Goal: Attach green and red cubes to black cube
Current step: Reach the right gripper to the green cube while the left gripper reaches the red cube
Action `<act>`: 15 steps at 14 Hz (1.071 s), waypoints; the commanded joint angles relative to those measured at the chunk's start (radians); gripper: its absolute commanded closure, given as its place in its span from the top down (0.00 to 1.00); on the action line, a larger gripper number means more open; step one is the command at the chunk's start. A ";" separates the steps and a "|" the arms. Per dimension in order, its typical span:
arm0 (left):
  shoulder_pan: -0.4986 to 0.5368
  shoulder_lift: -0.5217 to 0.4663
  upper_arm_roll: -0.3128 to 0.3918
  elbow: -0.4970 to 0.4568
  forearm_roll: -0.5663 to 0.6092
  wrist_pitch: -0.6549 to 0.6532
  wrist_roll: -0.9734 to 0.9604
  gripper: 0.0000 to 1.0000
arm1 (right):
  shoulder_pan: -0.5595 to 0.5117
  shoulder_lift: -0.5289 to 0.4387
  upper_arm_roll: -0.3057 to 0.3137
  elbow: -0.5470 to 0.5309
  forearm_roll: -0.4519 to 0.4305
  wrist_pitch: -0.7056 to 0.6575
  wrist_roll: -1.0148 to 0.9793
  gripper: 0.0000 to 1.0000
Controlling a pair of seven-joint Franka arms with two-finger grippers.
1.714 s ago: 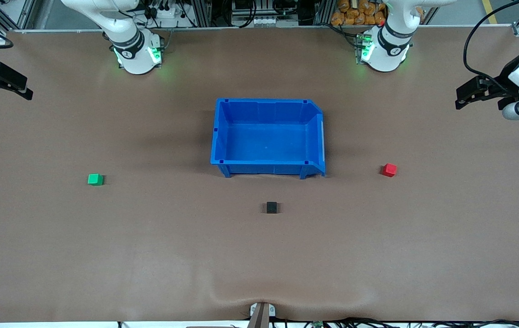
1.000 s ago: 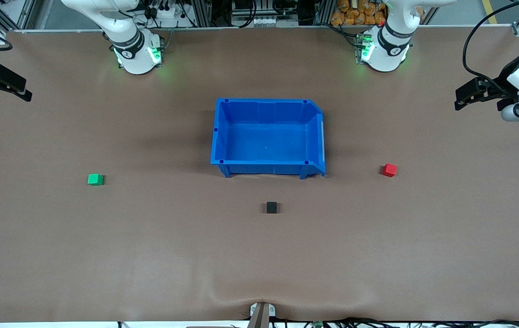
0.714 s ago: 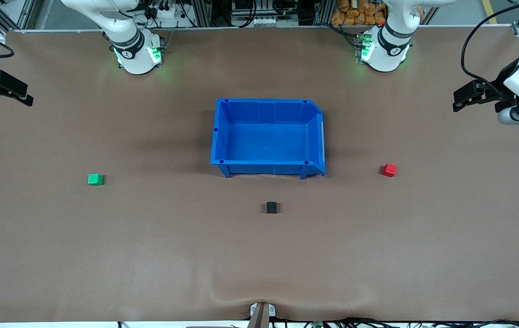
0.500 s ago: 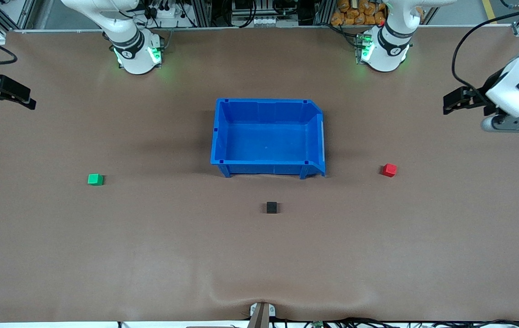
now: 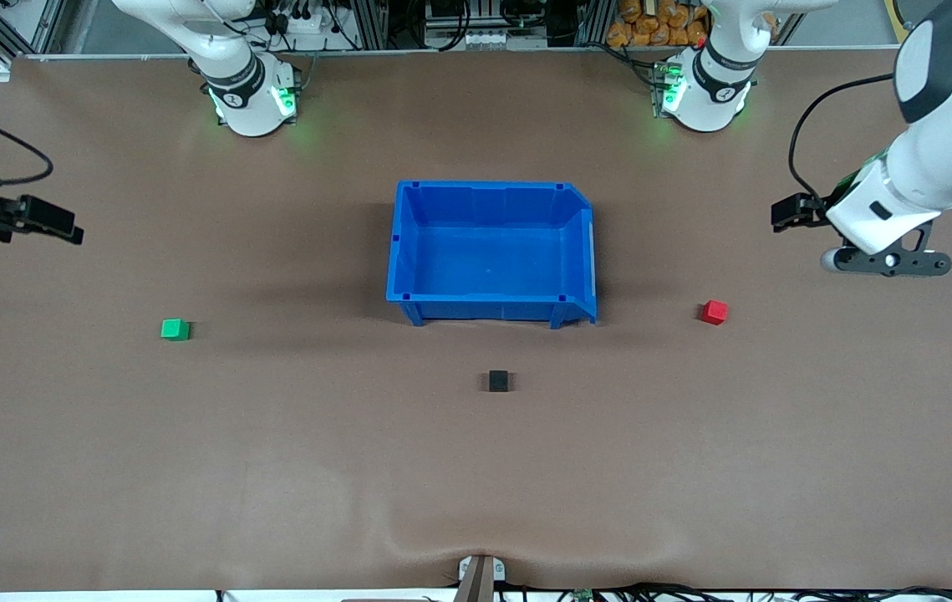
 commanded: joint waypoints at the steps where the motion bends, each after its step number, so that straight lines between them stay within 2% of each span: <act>1: 0.010 -0.024 -0.005 -0.087 0.008 0.088 -0.003 1.00 | -0.017 0.041 0.009 0.013 0.011 0.025 0.014 1.00; 6: 0.010 -0.018 -0.004 -0.228 0.008 0.277 -0.003 1.00 | -0.041 0.120 0.007 0.007 0.013 0.089 0.014 1.00; 9: 0.014 0.005 -0.004 -0.339 0.008 0.459 -0.002 1.00 | -0.043 0.170 0.007 0.007 0.011 0.116 0.014 1.00; 15: 0.016 0.175 -0.004 -0.339 0.019 0.617 0.102 1.00 | -0.053 0.256 0.007 0.003 0.011 0.168 0.008 1.00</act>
